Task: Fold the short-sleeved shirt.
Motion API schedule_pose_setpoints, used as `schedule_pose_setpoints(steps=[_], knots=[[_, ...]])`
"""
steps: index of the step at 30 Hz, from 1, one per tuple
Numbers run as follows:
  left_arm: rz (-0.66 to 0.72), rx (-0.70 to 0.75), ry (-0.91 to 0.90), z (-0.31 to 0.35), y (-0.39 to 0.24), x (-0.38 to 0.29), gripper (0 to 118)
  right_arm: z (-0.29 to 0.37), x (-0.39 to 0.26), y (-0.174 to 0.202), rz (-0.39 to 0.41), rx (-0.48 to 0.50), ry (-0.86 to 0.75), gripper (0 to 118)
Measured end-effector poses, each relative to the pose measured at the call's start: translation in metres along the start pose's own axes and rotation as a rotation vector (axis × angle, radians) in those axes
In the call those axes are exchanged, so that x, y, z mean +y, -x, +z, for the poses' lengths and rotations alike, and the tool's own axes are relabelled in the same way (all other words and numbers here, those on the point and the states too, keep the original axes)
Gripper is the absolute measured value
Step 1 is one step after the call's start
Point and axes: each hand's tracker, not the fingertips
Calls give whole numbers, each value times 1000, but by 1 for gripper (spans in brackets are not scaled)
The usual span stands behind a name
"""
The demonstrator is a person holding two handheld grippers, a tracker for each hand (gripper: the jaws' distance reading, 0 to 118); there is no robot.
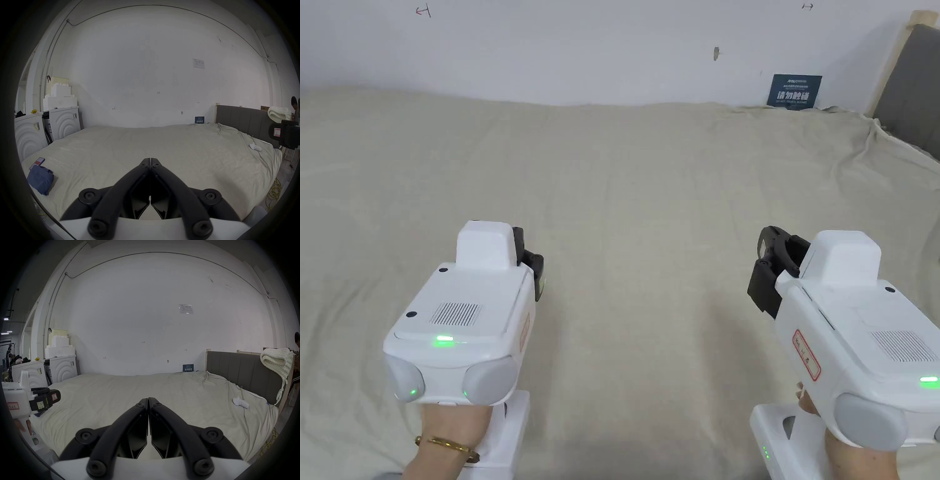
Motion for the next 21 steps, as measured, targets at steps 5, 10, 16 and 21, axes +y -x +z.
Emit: schedule_pose_setpoints(steps=[5,10,16,21], knots=[[30,-4,0,1,1,0,13,-1,0,-2,-5,-6,6,1],[40,5,20,1,2,2,118,0,12,-3,-65,27,96,65],[75,-27,67,13,13,6,118,1,32,-9,-191,38,172,110],[111,44,188,24,39,-18,118,-5,45,-16,-307,-57,345,110]])
